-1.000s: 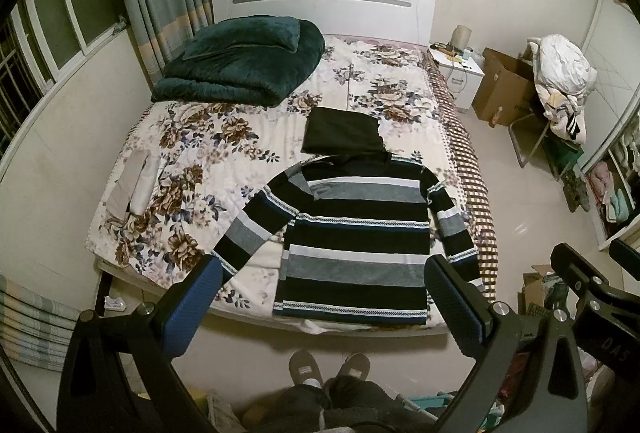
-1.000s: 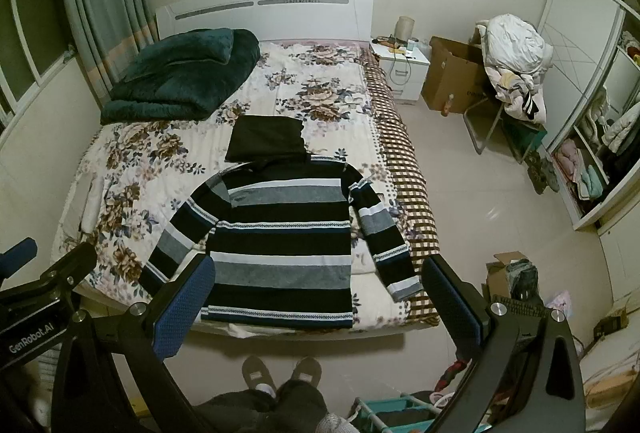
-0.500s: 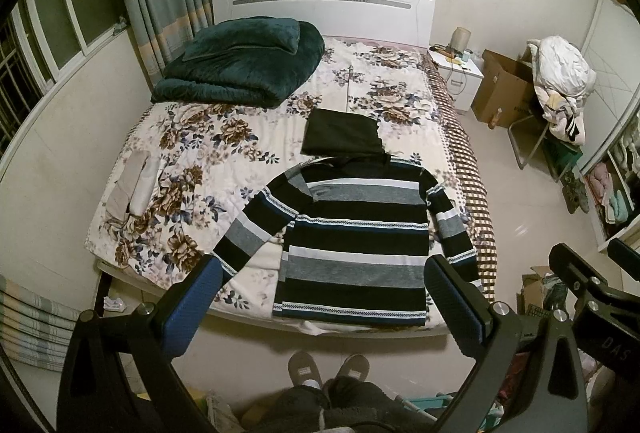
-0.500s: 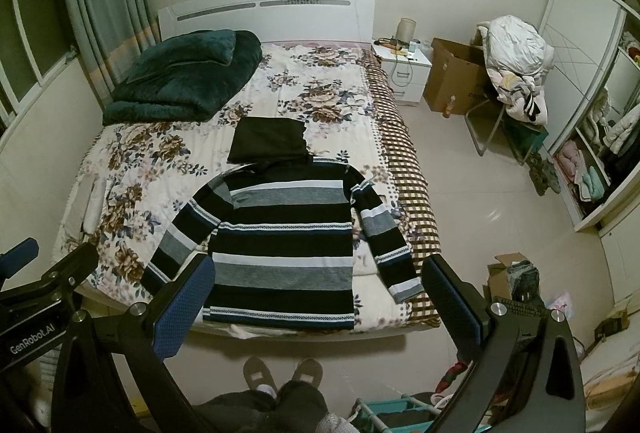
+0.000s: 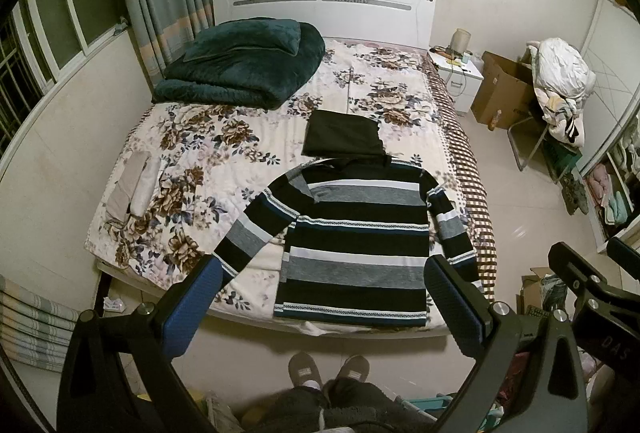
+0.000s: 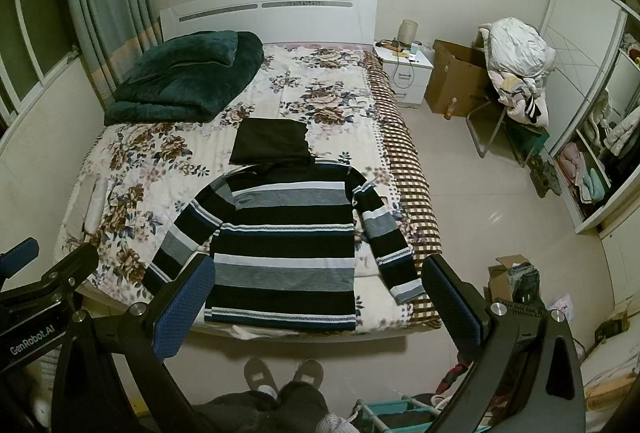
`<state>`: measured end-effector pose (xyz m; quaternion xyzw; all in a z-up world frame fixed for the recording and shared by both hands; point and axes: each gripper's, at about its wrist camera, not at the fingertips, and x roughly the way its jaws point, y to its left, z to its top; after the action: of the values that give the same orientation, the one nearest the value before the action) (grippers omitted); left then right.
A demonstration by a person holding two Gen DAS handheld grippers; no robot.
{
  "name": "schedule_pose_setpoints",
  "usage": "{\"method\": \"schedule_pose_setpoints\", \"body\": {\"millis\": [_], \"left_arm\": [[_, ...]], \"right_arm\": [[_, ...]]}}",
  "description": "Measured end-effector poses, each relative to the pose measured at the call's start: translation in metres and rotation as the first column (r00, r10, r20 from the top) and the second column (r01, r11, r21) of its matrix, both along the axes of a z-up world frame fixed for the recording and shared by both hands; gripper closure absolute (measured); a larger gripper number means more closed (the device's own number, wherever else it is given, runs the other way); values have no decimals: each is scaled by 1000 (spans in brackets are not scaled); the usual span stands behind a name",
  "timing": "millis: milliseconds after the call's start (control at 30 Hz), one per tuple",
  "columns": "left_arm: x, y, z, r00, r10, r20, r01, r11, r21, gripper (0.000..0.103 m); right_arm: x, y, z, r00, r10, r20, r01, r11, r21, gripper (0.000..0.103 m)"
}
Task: Fold small clothes
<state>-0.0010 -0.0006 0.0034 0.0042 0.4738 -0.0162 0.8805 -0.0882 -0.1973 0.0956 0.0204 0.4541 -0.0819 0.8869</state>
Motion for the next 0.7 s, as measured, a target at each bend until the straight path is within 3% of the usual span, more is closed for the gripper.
{"method": "schedule_pose_setpoints", "body": {"millis": [367, 533, 700], "left_arm": [[0, 1, 0, 1000, 0, -3, 0, 1000, -4, 0], [26, -17, 2, 1000, 8, 20, -8, 1000, 22, 0], [75, -17, -44, 996, 12, 85, -21, 995, 102, 0]], "right_arm": [[4, 4, 0, 1000, -1, -1, 1, 1000, 1, 0], [12, 6, -7, 1000, -14, -21, 14, 1000, 23, 0], [39, -12, -48, 993, -100, -65, 105, 991, 82, 0]]}}
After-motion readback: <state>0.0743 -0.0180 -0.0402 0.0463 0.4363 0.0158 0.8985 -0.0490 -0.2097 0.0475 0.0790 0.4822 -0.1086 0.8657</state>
